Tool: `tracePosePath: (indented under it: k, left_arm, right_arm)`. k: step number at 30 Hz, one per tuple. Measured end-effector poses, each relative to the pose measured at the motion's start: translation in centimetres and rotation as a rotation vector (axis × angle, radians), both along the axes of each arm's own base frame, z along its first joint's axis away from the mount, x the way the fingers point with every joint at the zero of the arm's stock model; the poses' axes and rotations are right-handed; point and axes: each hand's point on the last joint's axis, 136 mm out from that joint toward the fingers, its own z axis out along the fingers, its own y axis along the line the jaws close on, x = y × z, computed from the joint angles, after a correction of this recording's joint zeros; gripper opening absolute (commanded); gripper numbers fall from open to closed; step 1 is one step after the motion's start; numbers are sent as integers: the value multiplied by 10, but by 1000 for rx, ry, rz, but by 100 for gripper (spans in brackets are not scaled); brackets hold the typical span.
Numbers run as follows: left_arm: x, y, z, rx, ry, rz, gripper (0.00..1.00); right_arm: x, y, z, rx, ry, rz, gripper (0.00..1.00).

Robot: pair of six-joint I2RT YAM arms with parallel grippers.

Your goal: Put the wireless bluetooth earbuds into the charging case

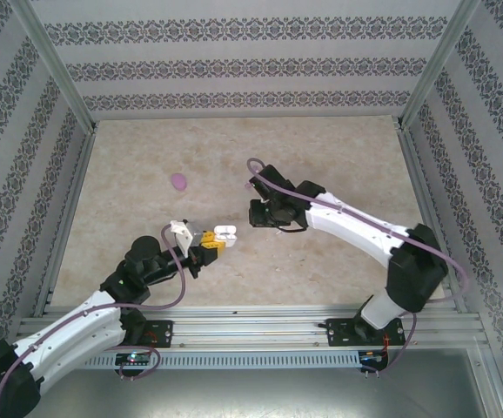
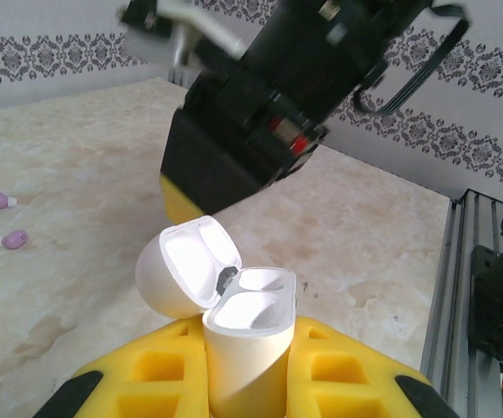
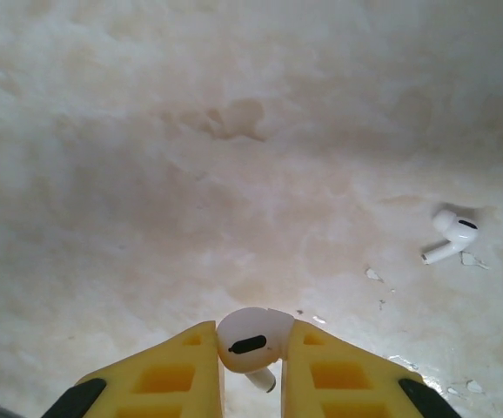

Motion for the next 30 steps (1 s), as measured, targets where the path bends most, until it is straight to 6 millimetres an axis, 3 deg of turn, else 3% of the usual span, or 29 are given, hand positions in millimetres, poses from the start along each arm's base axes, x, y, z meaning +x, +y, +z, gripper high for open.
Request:
tracePosePath:
  k: [11,20,30]
  left_arm:
    - [17,-11,-5,9,-5,5,0]
    - [31,-10,23,-39,-86,61,0]
    - [38,-5,26,-43,-100,111,0]
  right_arm:
    - [-20,20,95,241,-265,-7,18]
    - [-30,39,103,337,-290,-15,17]
    - [-28,55,112,416,-297,-33,16]
